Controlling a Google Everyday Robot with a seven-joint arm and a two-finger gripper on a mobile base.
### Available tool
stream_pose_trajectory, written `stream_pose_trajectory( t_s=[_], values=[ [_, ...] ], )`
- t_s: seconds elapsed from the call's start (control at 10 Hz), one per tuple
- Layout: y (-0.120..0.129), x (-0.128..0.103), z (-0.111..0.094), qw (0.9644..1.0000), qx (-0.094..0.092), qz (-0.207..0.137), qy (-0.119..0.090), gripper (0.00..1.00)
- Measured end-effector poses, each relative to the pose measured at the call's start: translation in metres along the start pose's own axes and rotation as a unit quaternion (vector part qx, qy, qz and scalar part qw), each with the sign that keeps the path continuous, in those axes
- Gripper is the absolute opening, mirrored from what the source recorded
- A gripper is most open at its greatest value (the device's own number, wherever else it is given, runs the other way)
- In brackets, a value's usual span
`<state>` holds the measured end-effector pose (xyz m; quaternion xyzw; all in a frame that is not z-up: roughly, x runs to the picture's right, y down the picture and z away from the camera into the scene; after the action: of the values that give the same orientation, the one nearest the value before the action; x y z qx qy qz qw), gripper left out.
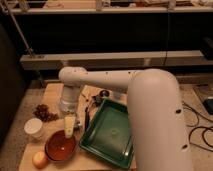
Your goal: Stack bowls into tray
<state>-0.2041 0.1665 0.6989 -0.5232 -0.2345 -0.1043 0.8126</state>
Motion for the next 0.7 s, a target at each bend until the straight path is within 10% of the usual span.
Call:
stream_pose_trajectory(
  t_s=[0.5,0.7],
  values=[
    [0.0,-0.002,-0.002,0.9994,0.003,0.033,0.005,0.8],
    [-0.001,0.015,0.001,0.9944,0.024,0.101,-0.022,0.8]
  ],
)
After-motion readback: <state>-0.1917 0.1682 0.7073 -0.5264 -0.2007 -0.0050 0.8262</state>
